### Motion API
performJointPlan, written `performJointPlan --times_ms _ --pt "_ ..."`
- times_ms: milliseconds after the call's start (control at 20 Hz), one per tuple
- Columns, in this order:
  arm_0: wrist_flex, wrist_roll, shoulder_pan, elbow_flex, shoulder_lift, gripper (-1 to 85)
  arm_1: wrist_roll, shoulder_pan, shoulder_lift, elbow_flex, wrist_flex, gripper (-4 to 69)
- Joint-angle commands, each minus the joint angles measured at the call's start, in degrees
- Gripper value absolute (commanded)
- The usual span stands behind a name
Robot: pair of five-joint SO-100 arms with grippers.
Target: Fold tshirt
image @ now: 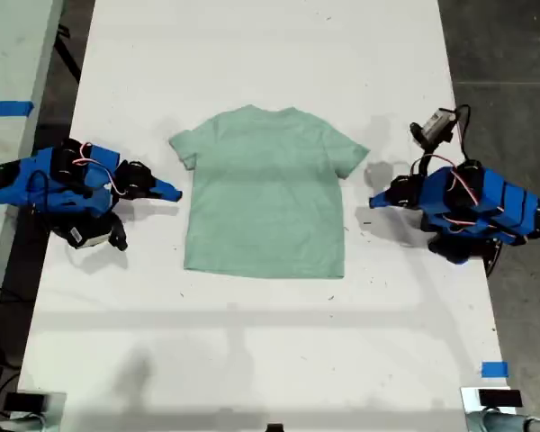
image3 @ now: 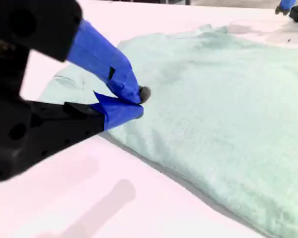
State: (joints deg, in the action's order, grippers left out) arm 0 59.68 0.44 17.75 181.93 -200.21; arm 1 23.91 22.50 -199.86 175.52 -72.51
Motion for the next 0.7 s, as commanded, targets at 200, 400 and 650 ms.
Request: performJointPlan --times_ms 200,400,650 --pt "-5.8 -0.4 6.6 -9.3 0.3 0.1 4.3 4.7 5.4 -16.9 -1.9 -1.2" --pt "1.1 2.9 9.0 -25.5 15.8 0.1 11.5 9.7 29.4 -33.6 -2.2 -1.2" --pt "15.1 13.9 15.5 -54.2 47.3 0.1 22.2 17.4 54.2 -54.3 -8.4 -1.2"
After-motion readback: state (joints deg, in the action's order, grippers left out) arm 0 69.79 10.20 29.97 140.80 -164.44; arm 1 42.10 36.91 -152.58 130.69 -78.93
